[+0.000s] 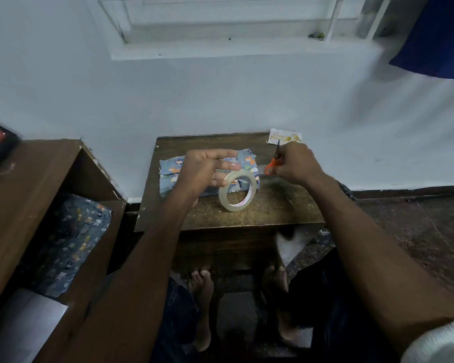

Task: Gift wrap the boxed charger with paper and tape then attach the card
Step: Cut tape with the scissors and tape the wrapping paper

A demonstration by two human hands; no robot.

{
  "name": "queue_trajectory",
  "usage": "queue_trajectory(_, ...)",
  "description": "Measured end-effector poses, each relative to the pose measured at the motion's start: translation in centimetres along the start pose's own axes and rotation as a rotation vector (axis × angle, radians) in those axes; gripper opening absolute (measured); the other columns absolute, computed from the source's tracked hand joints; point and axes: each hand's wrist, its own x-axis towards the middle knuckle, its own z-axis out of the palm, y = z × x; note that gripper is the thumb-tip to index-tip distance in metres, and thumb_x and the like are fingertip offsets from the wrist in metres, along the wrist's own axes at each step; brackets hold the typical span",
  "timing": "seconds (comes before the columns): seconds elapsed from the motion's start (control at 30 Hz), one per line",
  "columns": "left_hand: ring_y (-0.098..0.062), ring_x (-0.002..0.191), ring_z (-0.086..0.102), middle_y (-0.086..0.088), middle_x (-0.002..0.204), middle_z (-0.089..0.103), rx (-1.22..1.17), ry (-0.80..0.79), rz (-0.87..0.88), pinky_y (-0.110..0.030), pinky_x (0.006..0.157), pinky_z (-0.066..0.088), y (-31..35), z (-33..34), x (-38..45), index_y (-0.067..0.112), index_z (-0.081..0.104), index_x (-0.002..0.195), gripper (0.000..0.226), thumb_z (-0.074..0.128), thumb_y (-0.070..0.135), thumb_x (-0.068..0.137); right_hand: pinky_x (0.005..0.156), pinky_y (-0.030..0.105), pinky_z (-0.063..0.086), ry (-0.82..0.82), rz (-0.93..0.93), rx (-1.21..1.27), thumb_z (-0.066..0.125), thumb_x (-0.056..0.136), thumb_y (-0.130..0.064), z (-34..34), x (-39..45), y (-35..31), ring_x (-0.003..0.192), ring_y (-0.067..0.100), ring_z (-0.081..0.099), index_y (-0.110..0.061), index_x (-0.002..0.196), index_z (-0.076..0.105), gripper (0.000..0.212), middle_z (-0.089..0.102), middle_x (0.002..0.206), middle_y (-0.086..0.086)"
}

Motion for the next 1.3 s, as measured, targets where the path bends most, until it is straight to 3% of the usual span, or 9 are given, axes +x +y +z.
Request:
queue_trajectory(0.23,-0.017,0.078,0.079,-0.004,0.096,0.083,0.02,0.029,0.01,-0.023,0.061,0.061,0.0,0.2,0.0,0.016,0.081,0.116,0.034,0.054,0.001,0.104,0.055,0.032,0.04,-0.071,-0.126,0.096,0.083,0.076,-0.028,0.8,-0.9,-1.6,0.064,0.021,0.054,-0.001,0.082,0.069,0.031,0.067,0.076,0.014)
queue_trajectory(0.4,-0.018,0.077,0.079,-0.006,0.095,0.083,0.008,0.024,0.006,-0.023,0.061,0.061,0.0,0.2,-0.1,0.015,0.082,0.114,0.035,0.053,0.0,0.102,0.053,0.025,0.05,-0.199,-0.053,0.432,0.078,0.079,-0.006,0.6,-1.1,-1.9,0.057,0.013,0.065,-0.012,0.089,0.074,0.012,0.074,0.074,0.01)
queue_trajectory(0.53,-0.019,0.079,0.08,-0.007,0.095,0.083,-0.022,0.008,-0.01,-0.023,0.061,0.062,0.1,0.2,-0.1,0.015,0.081,0.114,0.035,0.053,-0.001,0.102,0.043,0.021,0.033,-0.243,0.073,0.638,0.072,0.085,-0.004,0.1,-0.9,-1.8,0.061,0.017,0.062,-0.013,0.108,0.07,0.025,0.077,0.084,0.016)
queue_trajectory(0.77,-0.024,0.084,0.081,-0.01,0.1,0.083,-0.084,-0.044,-0.04,-0.028,0.068,0.065,0.0,0.1,0.1,0.013,0.081,0.116,0.035,0.053,-0.002,0.102,0.036,0.018,0.022,-0.275,0.127,1.055,0.068,0.09,0.0,-0.9,-0.4,-1.2,0.049,0.015,0.041,-0.009,0.11,0.077,0.023,0.077,0.09,0.02)
queue_trajectory(0.87,-0.025,0.084,0.081,-0.012,0.1,0.082,-0.104,-0.052,-0.044,-0.027,0.067,0.064,0.0,0.1,0.2,0.012,0.08,0.116,0.036,0.052,-0.004,0.101,0.037,0.018,0.032,-0.365,0.1,1.172,0.055,0.096,-0.001,-1.0,-0.5,-1.9,0.043,0.008,0.04,-0.005,0.113,0.072,0.025,0.074,0.089,0.016)
queue_trajectory(0.93,-0.024,0.082,0.08,-0.013,0.1,0.082,-0.108,-0.045,-0.042,-0.027,0.065,0.063,0.0,0.1,0.2,0.012,0.08,0.116,0.036,0.051,-0.004,0.101,0.047,0.017,0.048,-0.489,0.085,1.284,0.044,0.097,-0.001,-1.3,-0.6,-2.3,0.055,0.011,0.06,0.002,0.125,0.066,0.035,0.071,0.099,0.018)
queue_trajectory(1.03,-0.024,0.083,0.081,-0.012,0.1,0.082,-0.109,-0.032,-0.041,-0.026,0.064,0.063,0.0,0.1,0.3,0.011,0.08,0.117,0.037,0.049,-0.003,0.102,0.059,0.019,0.057,-0.476,0.025,1.208,0.052,0.098,0.005,-1.3,-0.5,-2.1,0.069,0.019,0.07,0.004,0.129,0.065,0.034,0.071,0.107,0.022)
queue_trajectory(1.17,-0.025,0.082,0.08,-0.012,0.1,0.082,-0.11,-0.018,-0.034,-0.025,0.061,0.063,0.1,0.2,0.4,0.01,0.079,0.116,0.036,0.048,-0.003,0.103,0.045,0.02,0.044,-0.368,-0.102,0.928,0.074,0.089,0.004,-1.7,-0.7,-0.7,0.055,0.016,0.059,-0.006,0.119,0.075,0.032,0.074,0.088,0.021)
queue_trajectory(1.3,-0.026,0.081,0.08,-0.012,0.1,0.082,-0.086,-0.028,-0.031,-0.026,0.06,0.063,0.0,0.2,0.6,0.011,0.078,0.115,0.037,0.046,-0.003,0.105,0.048,0.021,0.048,-0.426,-0.108,0.961,0.053,0.092,0.006,-2.3,-0.7,0.2,0.062,0.021,0.069,-0.002,0.123,0.072,0.037,0.072,0.112,0.028)
